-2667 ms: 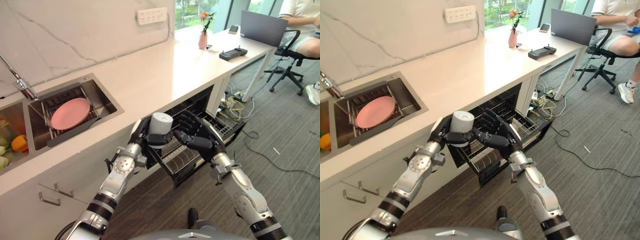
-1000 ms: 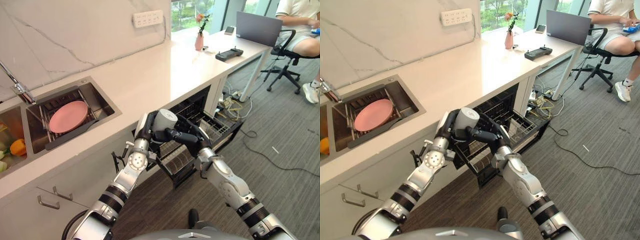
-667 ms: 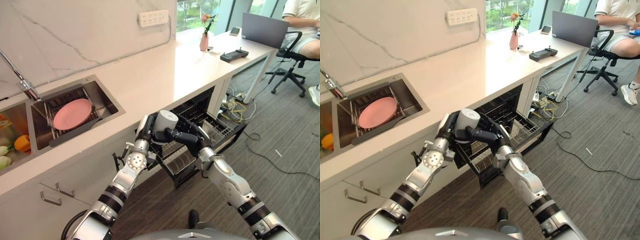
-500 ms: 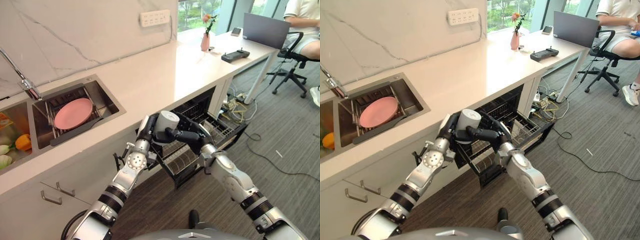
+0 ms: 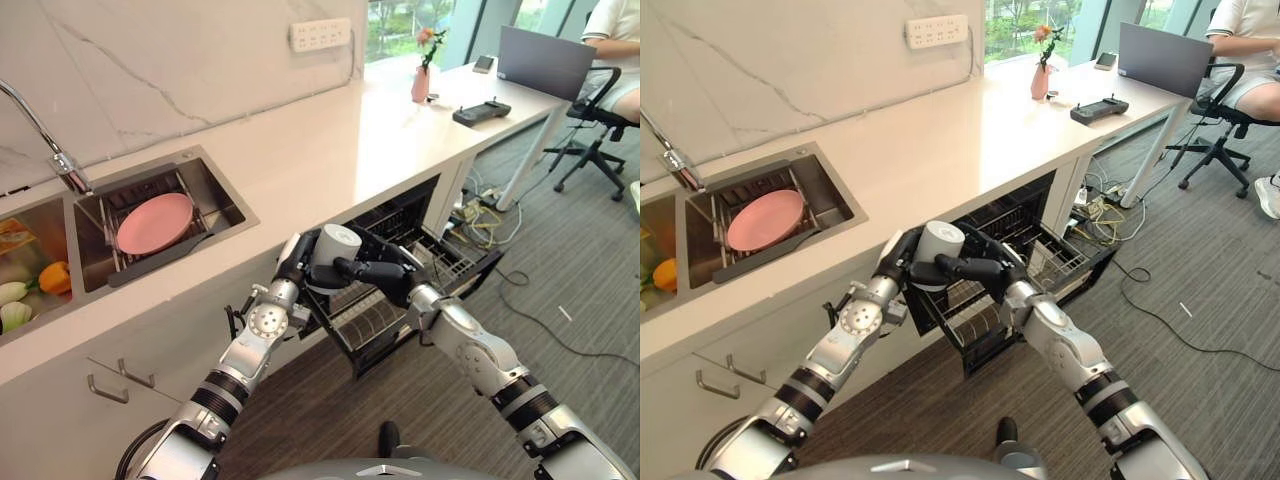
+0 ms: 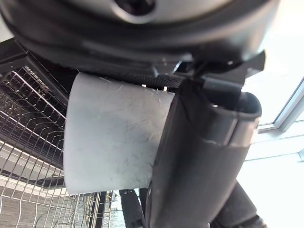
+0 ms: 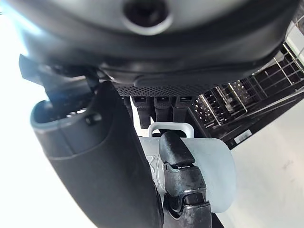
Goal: Place the dishes in the dishwasher.
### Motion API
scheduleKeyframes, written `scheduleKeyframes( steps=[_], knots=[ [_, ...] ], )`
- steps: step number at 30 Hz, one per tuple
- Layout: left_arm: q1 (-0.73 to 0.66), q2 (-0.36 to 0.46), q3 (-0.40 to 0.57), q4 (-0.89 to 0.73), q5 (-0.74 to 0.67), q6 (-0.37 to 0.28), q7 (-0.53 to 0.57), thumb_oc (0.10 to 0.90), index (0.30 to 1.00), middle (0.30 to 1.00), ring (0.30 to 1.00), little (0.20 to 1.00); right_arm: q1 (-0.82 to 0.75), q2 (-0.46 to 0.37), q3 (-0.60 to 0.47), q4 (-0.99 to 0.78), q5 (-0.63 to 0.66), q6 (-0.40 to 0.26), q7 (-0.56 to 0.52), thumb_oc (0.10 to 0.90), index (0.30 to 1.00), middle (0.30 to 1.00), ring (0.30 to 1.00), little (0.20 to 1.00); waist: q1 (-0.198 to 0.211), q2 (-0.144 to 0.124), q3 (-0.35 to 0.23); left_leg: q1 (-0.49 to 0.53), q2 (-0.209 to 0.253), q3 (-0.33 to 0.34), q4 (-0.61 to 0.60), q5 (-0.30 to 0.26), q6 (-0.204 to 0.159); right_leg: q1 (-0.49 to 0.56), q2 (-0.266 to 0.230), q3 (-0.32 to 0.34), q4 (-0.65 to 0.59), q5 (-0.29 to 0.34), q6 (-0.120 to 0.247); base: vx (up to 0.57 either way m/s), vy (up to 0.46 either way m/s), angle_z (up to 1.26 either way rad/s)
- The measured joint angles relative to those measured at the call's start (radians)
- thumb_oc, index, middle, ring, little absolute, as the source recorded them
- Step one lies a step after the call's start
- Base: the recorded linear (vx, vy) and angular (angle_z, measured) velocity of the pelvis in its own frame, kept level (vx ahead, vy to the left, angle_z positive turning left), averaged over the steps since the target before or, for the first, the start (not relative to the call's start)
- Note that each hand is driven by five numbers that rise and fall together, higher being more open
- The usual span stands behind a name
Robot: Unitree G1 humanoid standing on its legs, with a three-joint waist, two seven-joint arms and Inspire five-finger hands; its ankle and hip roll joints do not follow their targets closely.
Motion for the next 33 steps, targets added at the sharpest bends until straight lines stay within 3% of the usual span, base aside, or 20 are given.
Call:
scheduleKeyframes(
  steps=[10, 23, 26, 28, 33],
  knots=[
    [0.0, 0.019, -0.008, 0.0, -0.002, -0.002, -0.052, 0.4, 0.3, 0.3, 0.3, 0.3, -0.065, -0.121, 0.07, 0.008, 0.036, 0.046, 0.067, 0.8, 0.9, 0.9, 0.9, 0.9, 0.002, 0.0, 0.0, 0.003, 0.0, -0.001, 0.0, 0.0, 0.0, 0.005, -0.001, -0.003, 0.0, -0.001, 0.001, 0.0, 0.0, 0.0],
    [0.0, 0.041, -0.009, -0.001, 0.043, -0.003, -0.067, 0.4, 0.3, 0.3, 0.3, 0.3, -0.097, -0.106, 0.086, 0.03, 0.036, 0.072, 0.07, 0.8, 0.9, 0.9, 0.9, 0.9, 0.001, 0.0, 0.0, 0.005, 0.0, 0.001, 0.0, 0.0, 0.0, 0.005, 0.0, -0.001, 0.0, -0.001, 0.001, 0.0, 0.0, 0.0],
    [0.002, 0.052, -0.018, -0.001, 0.08, -0.003, -0.057, 0.4, 0.3, 0.3, 0.3, 0.3, -0.1, -0.061, 0.096, 0.051, 0.034, 0.069, 0.051, 0.8, 0.9, 0.9, 0.9, 0.9, 0.002, 0.0, 0.0, 0.004, -0.001, 0.0, -0.001, 0.0, 0.0, 0.004, 0.0, 0.0, 0.0, -0.002, 0.001, 0.01, 0.004, -0.01],
    [0.007, 0.029, 0.007, 0.019, 0.078, 0.002, 0.001, 0.4, 0.3, 0.3, 0.3, 0.3, -0.095, 0.043, 0.066, 0.089, 0.033, 0.052, -0.003, 0.8, 0.9, 0.9, 0.9, 0.9, -0.007, 0.0, 0.0, 0.002, -0.001, 0.002, -0.001, 0.0, 0.0, 0.0, 0.0, 0.002, 0.0, -0.001, 0.002, 0.01, 0.007, -0.05],
    [0.007, 0.03, -0.004, 0.02, 0.078, 0.006, 0.047, 0.4, 0.3, 0.3, 0.3, 0.3, -0.094, 0.078, 0.079, 0.092, -0.003, 0.025, -0.045, 0.8, 0.9, 0.9, 0.9, 0.9, -0.001, 0.0, 0.0, 0.001, -0.001, -0.001, -0.001, 0.0, 0.0, 0.0, -0.001, 0.0, 0.0, 0.001, -0.002, 0.0, 0.0, 0.0]
  ],
)
